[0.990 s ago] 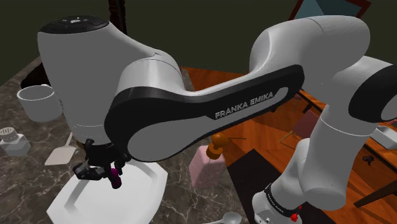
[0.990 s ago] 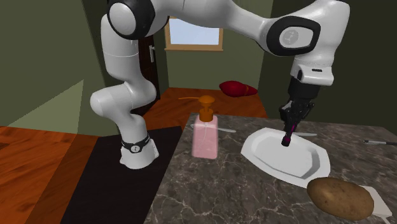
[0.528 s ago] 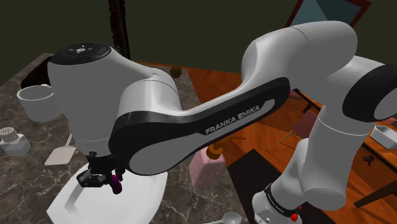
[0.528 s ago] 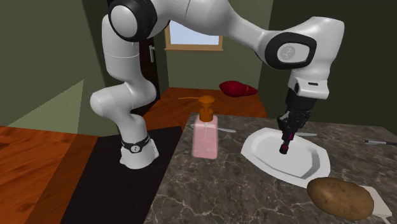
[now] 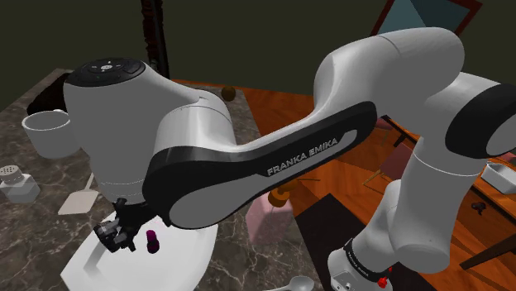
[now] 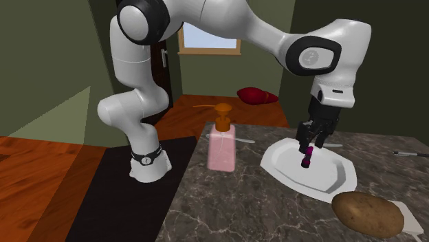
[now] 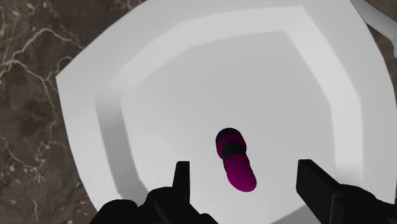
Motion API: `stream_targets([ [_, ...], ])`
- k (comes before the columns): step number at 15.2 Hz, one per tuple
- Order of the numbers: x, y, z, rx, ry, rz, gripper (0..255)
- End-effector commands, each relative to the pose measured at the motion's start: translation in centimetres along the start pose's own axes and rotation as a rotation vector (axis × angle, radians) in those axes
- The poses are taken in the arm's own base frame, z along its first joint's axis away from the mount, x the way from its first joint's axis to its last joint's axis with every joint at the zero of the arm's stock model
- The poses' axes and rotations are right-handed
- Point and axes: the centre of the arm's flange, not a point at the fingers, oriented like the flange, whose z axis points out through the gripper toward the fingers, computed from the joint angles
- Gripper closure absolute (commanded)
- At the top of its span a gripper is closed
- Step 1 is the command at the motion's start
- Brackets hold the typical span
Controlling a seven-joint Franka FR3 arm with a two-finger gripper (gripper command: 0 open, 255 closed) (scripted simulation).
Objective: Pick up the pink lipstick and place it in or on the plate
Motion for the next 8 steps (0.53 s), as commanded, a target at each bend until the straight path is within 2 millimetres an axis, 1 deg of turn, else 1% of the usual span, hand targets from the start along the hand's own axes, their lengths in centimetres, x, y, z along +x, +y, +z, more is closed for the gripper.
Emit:
stream_targets([
  [1, 0.0, 0.0, 0.0, 0.000, 0.000, 0.000, 0],
  [4, 0.0, 0.0, 0.0, 0.000, 0.000, 0.000, 0],
  [7, 0.0, 0.0, -4.0, 0.000, 0.000, 0.000, 0],
  [8, 0.0, 0.0, -5.0, 0.000, 0.000, 0.000, 0],
])
